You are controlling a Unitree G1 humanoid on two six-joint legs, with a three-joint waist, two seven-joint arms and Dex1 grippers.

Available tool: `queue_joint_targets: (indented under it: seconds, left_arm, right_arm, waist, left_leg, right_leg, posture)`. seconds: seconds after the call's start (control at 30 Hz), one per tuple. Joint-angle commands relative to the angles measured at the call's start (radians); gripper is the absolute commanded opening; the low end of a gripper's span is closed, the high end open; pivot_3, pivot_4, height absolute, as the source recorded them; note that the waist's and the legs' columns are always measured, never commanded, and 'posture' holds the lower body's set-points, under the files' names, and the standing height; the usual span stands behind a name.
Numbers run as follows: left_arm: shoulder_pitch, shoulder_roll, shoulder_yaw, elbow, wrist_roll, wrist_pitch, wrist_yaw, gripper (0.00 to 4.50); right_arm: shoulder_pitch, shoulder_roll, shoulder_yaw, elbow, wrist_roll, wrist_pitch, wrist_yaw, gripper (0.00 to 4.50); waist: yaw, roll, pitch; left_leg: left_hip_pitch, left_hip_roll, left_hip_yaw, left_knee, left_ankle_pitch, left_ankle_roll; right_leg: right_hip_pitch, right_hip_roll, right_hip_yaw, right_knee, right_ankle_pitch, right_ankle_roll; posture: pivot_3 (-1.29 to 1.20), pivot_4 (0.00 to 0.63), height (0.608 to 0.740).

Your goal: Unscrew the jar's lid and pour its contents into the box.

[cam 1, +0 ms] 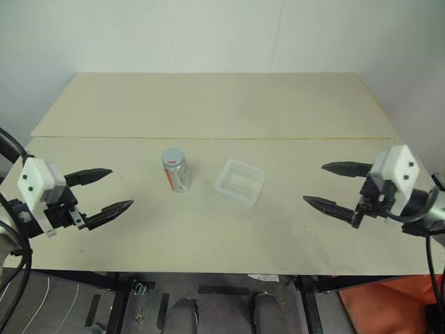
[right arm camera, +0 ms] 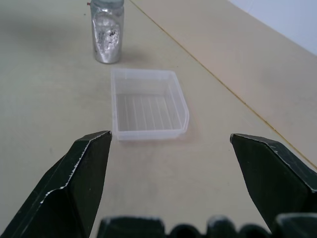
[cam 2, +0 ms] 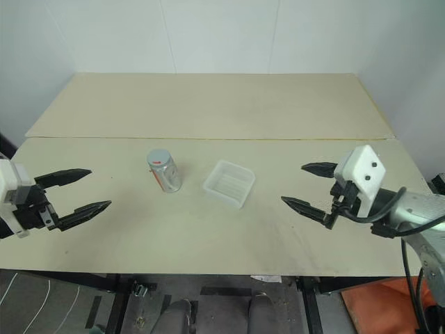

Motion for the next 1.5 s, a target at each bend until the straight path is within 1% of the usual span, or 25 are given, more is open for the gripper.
queue_joint_targets:
  seconds: [0.03,0.17,0.27,0.37,0.47,0.6,0.77,0.83,1.1,1.33,1.47,1.5]
  left_arm:
    - [-0.026,0.006,0.007,-0.037,-0.022,0.013,0.025,4.5]
    - [-0.033,-0.023,-0.032,-0.048,-0.002,0.015,0.07,4.5]
    - [-0.06,-0.067,-0.097,-0.044,0.02,0.022,0.14,4.5]
    - [-0.096,-0.119,-0.188,-0.022,0.07,0.011,0.204,4.5]
    - [-0.133,-0.177,-0.265,0.003,0.119,-0.003,0.26,4.5]
    - [-0.206,-0.28,-0.324,0.057,0.151,-0.021,0.338,4.5]
    - [-0.281,-0.366,-0.401,0.156,0.234,-0.099,0.386,4.5]
    - [-0.312,-0.401,-0.416,0.209,0.26,-0.14,0.405,4.5]
    - [-0.394,-0.488,-0.469,0.361,0.325,-0.256,0.417,4.5]
    - [-0.447,-0.559,-0.493,0.462,0.379,-0.337,0.471,4.5]
    - [-0.467,-0.583,-0.502,0.501,0.409,-0.378,0.497,4.5]
    - [-0.473,-0.588,-0.505,0.509,0.413,-0.385,0.501,4.31]
  right_arm:
    - [-0.015,0.001,-0.001,-0.016,-0.006,-0.024,0.002,4.5]
    - [-0.026,-0.006,0.007,-0.026,-0.007,-0.018,0.008,4.5]
    - [-0.031,-0.007,-0.018,-0.02,0.008,-0.028,0.025,4.5]
    - [-0.029,-0.004,-0.014,-0.021,-0.011,-0.044,0.025,4.5]
    - [-0.047,0.006,-0.018,-0.021,0.008,-0.045,0.025,4.5]
    - [-0.044,0.0,-0.029,-0.018,0.023,-0.06,0.069,4.5]
    - [-0.047,-0.005,-0.034,-0.031,0.018,-0.059,0.079,4.5]
    - [-0.039,-0.005,-0.041,-0.048,0.012,-0.054,0.071,4.5]
    - [-0.003,-0.01,-0.097,-0.093,0.016,-0.039,0.066,4.5]
    - [-0.007,-0.018,-0.107,-0.103,0.017,-0.031,0.058,4.5]
    - [-0.005,-0.019,-0.109,-0.117,0.026,-0.026,0.052,4.5]
    - [-0.007,-0.021,-0.107,-0.12,0.027,-0.023,0.049,4.5]
  waist:
    - [-0.001,0.0,0.0]
    - [-0.003,0.0,0.0]
    - [-0.003,0.0,0.0]
    - [-0.001,0.0,0.0]
    - [-0.001,0.0,0.0]
    - [-0.001,0.0,0.0]
    - [-0.001,0.0,0.0]
    - [0.0,0.0,0.0]
    - [0.004,0.0,0.0]
    - [0.006,0.0,0.0]
    - [0.007,-0.001,0.0]
    - [0.007,-0.001,0.0]
  left_leg:
    - [0.0,0.0,0.0,0.0,0.0,0.0]
    - [0.0,0.0,0.0,0.0,0.0,0.0]
    - [0.0,0.0,0.0,0.0,0.0,0.0]
    - [0.0,0.0,0.0,0.0,0.0,0.0]
    - [0.0,0.0,0.0,0.0,0.0,0.0]
    - [0.0,0.0,0.0,0.0,0.0,0.0]
    - [0.0,0.0,0.0,0.0,0.0,0.0]
    - [0.0,-0.001,0.0,0.001,0.0,0.0]
    - [0.0,-0.001,-0.001,0.001,0.0,0.0]
    - [0.0,-0.001,-0.001,0.001,0.0,0.0]
    - [0.0,-0.001,-0.001,0.001,0.0,0.0]
    - [0.0,-0.001,-0.001,0.001,0.0,0.0]
  right_leg:
    - [0.0,0.0,0.0,0.0,0.0,0.0]
    - [0.0,0.0,0.0,0.0,0.0,0.0]
    - [0.0,0.0,0.0,0.0,0.0,0.0]
    - [0.0,0.0,0.0,0.0,0.0,0.0]
    - [0.0,0.0,0.0,0.0,0.0,0.0]
    - [0.0,0.0,0.0,0.0,0.0,0.0]
    - [0.001,0.0,0.0,0.0,0.001,0.0]
    - [0.001,0.0,0.0,0.0,0.001,0.0]
    - [0.001,0.0,0.0,0.0,0.001,0.001]
    - [0.001,0.0,0.0,0.0,0.001,0.001]
    - [0.001,0.0,0.0,-0.001,0.001,0.001]
    - [0.001,0.0,0.0,-0.001,0.001,0.001]
  posture:
    - [0.0,0.15,0.74]
    - [0.0,0.15,0.74]
    - [0.0,0.15,0.74]
    - [0.0,0.15,0.74]
    - [0.0,0.15,0.74]
    - [0.0,0.15,0.74]
    - [0.0,0.15,0.74]
    - [0.0,0.15,0.74]
    - [0.0,0.15,0.74]
    - [0.0,0.15,0.74]
    - [0.0,0.15,0.74]
    - [0.0,0.15,0.74]
